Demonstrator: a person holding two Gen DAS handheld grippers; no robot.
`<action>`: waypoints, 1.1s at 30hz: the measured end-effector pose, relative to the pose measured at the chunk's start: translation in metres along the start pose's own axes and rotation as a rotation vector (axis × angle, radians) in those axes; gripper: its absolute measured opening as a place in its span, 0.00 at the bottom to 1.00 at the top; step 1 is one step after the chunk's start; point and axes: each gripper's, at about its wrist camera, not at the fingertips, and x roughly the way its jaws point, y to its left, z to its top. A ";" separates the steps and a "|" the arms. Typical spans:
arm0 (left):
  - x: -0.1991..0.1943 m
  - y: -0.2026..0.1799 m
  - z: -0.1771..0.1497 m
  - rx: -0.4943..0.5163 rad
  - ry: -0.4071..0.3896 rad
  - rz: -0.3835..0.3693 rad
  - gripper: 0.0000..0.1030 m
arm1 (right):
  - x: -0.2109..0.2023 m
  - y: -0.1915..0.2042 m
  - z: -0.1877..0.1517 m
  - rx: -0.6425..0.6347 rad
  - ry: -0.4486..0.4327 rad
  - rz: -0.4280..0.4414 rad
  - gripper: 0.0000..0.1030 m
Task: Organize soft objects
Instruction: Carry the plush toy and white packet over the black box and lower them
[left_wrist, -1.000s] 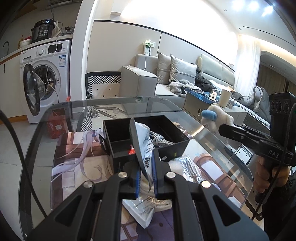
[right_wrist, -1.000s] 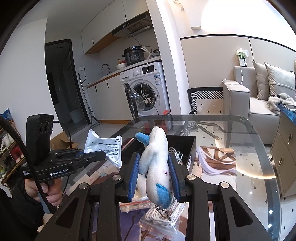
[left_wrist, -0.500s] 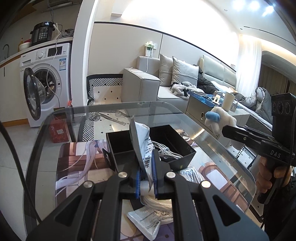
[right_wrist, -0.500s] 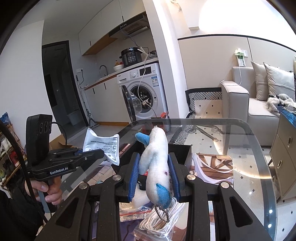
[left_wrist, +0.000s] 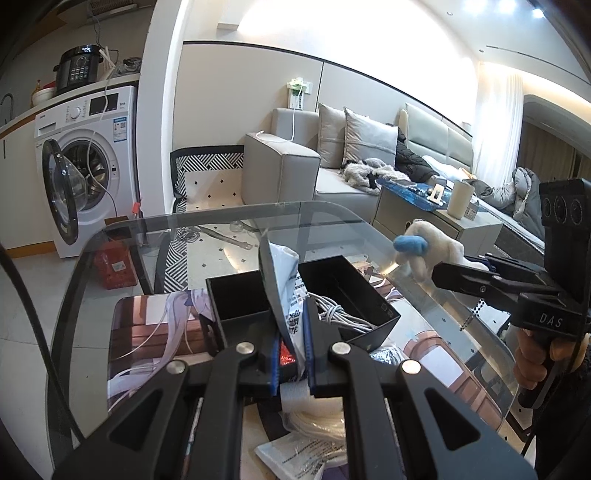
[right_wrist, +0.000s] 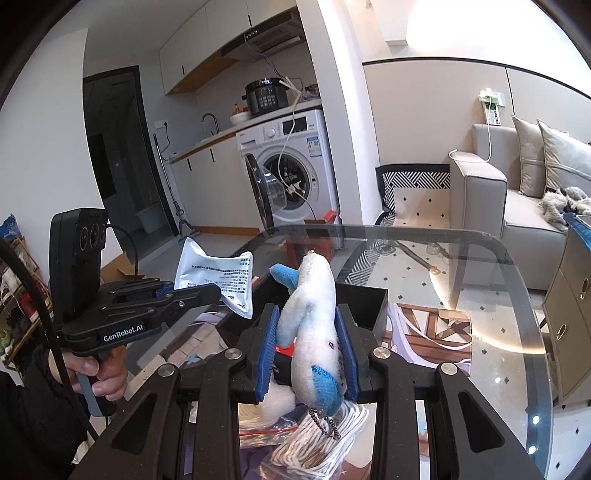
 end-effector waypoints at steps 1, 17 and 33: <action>0.004 -0.001 0.000 0.002 0.006 0.000 0.08 | 0.004 -0.002 0.001 0.002 0.007 -0.001 0.31; 0.050 0.010 0.005 0.022 0.064 0.070 0.08 | 0.070 -0.005 0.012 -0.017 0.091 0.003 0.30; 0.078 0.015 0.003 0.040 0.103 0.084 0.08 | 0.114 -0.006 0.011 -0.060 0.142 -0.071 0.30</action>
